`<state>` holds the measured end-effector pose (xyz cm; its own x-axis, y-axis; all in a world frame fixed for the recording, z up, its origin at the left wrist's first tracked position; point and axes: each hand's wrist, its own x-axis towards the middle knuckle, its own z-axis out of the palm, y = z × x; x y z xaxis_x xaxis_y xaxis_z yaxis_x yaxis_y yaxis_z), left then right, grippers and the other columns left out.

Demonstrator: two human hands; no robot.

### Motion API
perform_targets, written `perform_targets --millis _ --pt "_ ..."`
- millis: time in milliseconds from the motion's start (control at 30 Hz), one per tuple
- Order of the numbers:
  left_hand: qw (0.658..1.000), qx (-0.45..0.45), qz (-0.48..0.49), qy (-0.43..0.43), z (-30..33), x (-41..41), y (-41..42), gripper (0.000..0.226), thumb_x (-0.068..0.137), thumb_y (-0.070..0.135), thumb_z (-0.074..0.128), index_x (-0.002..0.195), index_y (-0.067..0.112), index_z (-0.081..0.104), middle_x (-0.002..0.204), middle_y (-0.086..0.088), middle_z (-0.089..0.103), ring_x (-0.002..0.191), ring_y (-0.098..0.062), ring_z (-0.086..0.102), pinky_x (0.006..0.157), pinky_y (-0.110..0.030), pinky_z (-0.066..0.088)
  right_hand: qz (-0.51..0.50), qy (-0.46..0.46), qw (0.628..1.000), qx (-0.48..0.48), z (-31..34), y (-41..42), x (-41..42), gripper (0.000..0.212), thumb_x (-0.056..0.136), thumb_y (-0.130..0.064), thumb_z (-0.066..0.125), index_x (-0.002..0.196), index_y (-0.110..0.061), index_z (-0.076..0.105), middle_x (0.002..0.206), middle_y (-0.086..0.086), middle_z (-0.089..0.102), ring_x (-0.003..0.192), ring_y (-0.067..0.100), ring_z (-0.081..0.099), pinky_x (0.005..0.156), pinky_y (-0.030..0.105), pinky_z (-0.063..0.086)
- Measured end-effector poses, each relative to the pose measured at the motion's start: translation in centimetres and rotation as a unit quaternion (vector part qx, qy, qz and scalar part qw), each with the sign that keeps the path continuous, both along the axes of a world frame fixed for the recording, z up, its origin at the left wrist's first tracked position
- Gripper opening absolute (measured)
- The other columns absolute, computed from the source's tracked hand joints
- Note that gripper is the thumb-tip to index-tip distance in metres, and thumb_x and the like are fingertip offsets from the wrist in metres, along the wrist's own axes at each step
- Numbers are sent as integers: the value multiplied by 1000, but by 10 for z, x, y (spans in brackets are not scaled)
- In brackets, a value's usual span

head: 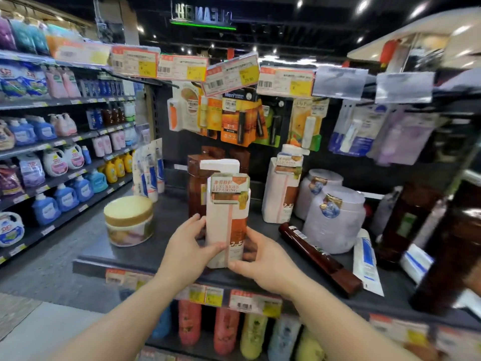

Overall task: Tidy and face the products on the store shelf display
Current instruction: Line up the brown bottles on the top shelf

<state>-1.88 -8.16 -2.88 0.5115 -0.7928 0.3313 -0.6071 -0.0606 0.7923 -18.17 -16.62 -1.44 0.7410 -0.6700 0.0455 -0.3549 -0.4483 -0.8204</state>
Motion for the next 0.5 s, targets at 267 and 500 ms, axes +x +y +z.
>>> perform_targets --millis 267,500 --pt "994 -7 -101 47 0 -47 -64 49 76 26 77 121 34 60 117 18 64 106 2 59 96 -35 51 -64 26 998 4 9 -32 -59 72 82 -14 72 140 -38 36 123 -15 59 103 2 61 91 18 50" --pt "990 23 -108 83 7 -57 -87 66 81 19 74 138 28 44 128 11 57 112 -5 54 95 -32 48 -160 123 968 -149 26 -42 -90 58 85 -30 69 139 -30 47 136 -10 56 121 11 54 98 24 42"
